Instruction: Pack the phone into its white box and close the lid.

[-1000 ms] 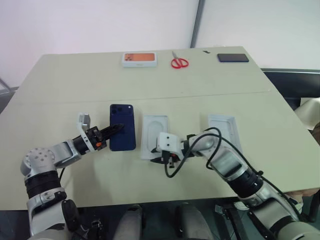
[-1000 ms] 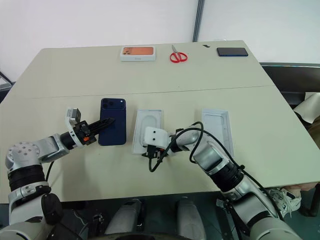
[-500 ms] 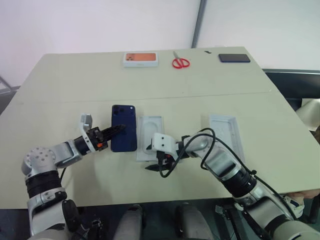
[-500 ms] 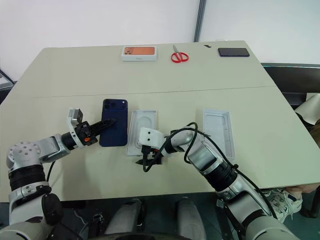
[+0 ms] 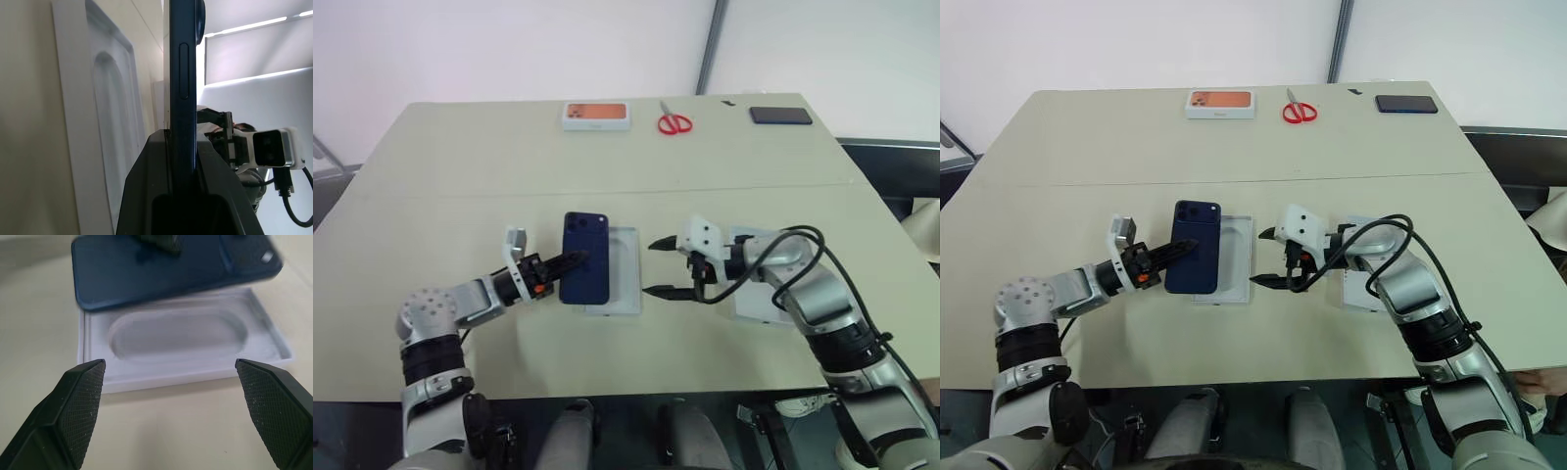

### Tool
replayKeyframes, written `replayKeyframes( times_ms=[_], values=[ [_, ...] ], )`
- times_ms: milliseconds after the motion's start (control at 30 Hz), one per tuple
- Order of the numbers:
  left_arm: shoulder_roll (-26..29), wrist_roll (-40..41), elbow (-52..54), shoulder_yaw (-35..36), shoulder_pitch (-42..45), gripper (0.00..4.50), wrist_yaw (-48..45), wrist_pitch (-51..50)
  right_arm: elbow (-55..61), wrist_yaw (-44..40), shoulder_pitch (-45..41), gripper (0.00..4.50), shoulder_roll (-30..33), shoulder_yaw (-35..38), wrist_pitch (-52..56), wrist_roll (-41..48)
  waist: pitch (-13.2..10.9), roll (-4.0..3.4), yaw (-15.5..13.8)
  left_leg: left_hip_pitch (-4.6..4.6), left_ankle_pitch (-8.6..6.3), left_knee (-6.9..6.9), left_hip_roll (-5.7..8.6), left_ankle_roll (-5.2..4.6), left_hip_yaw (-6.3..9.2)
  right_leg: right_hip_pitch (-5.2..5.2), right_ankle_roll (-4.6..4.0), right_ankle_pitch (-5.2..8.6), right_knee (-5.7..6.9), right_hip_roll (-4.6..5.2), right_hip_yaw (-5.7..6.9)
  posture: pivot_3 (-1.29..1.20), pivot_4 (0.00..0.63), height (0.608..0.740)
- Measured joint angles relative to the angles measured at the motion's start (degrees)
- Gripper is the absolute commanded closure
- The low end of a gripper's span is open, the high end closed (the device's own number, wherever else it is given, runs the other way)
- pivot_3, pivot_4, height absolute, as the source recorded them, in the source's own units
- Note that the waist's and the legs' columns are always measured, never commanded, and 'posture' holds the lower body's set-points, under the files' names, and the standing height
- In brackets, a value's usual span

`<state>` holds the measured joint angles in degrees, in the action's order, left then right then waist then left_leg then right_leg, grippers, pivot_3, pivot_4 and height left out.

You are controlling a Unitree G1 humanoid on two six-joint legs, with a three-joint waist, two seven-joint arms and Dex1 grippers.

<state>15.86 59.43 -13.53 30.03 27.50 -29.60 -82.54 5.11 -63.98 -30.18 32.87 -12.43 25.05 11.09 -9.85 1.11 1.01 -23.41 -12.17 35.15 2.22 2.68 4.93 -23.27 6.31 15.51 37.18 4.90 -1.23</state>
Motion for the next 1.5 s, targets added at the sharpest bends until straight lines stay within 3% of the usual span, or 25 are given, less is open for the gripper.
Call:
replayKeyframes(
  times_ms=[400,433,500,700,1167,1500],
  values=[
    [-4.07,-0.39,0.00,-3.39,0.17,4.50,3.65,3.19,-3.28,0.69,2.05,0.06,-0.09,1.99,-6.82,0.92,-0.01,0.01,-0.18,0.00,0.00,0.02,0.02,0.00,-0.03,0.01,0.00,0.00,0.00,-0.01,0.01,0.00,0.150,0.740],
    [-4.09,-0.60,-0.03,-4.00,0.17,3.52,3.66,3.23,-3.28,0.81,2.05,0.00,-0.14,1.86,-6.88,0.86,-0.01,0.01,-0.20,0.00,0.00,0.02,0.03,0.00,-0.03,0.02,0.00,0.00,0.00,-0.01,0.01,0.00,0.150,0.740],
    [-4.25,-0.64,-0.11,-4.61,0.17,2.85,3.69,3.19,-3.28,1.03,2.05,0.00,-0.20,1.58,-6.94,0.77,-0.01,0.01,-0.21,0.00,0.00,0.03,0.03,0.00,-0.03,0.03,0.00,0.00,-0.01,0.00,0.00,0.00,0.150,0.740],
    [-4.17,-0.01,0.90,-5.96,1.62,0.03,2.19,3.65,-3.27,1.65,2.03,0.00,-0.27,1.13,-6.95,0.42,0.00,0.00,-0.23,0.05,0.00,0.04,0.04,0.00,-0.04,0.14,0.00,0.00,-0.01,-0.02,0.04,0.00,0.150,0.740],
    [-2.27,0.30,5.63,-7.39,1.73,0.03,4.16,0.38,-4.31,2.39,1.08,0.00,-2.04,-0.36,-8.08,0.25,0.01,-0.01,-0.09,0.05,0.00,0.03,0.01,0.00,-0.02,0.13,0.00,0.00,-0.03,-0.08,0.03,0.00,0.150,0.740],
    [2.55,-0.09,9.43,-8.77,1.59,0.03,5.61,-0.63,-4.42,2.79,0.67,0.00,-2.56,-0.66,-8.26,0.11,0.00,-0.01,-0.15,0.04,0.00,0.03,0.01,0.00,-0.01,0.11,0.00,0.00,-0.03,-0.08,0.02,0.00,0.150,0.740]
  ],
)
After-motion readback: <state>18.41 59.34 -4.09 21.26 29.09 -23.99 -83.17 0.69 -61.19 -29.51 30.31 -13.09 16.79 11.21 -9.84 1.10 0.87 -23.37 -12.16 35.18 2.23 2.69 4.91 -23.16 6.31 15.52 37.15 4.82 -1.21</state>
